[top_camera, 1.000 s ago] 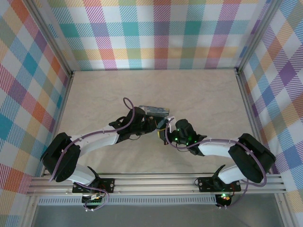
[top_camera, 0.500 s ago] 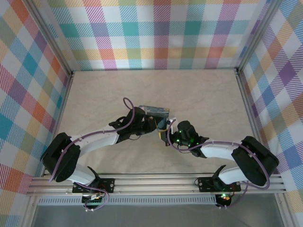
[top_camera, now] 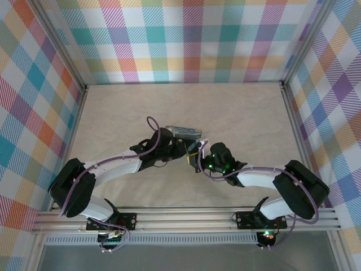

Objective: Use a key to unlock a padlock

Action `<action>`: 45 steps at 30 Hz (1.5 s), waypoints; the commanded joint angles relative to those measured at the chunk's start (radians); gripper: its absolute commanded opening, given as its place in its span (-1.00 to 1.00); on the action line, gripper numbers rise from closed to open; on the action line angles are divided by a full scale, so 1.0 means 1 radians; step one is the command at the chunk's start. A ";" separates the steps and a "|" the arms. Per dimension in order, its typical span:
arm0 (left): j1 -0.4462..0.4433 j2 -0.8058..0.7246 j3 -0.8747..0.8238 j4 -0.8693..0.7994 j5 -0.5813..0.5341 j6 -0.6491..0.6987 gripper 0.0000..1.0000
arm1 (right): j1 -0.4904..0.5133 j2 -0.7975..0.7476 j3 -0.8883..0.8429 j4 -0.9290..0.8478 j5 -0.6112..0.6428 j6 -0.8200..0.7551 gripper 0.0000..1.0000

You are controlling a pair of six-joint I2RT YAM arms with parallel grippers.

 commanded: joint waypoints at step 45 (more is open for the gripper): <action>-0.011 -0.013 0.055 -0.003 0.026 -0.019 -0.50 | 0.007 0.074 0.023 0.192 0.118 -0.062 -1.00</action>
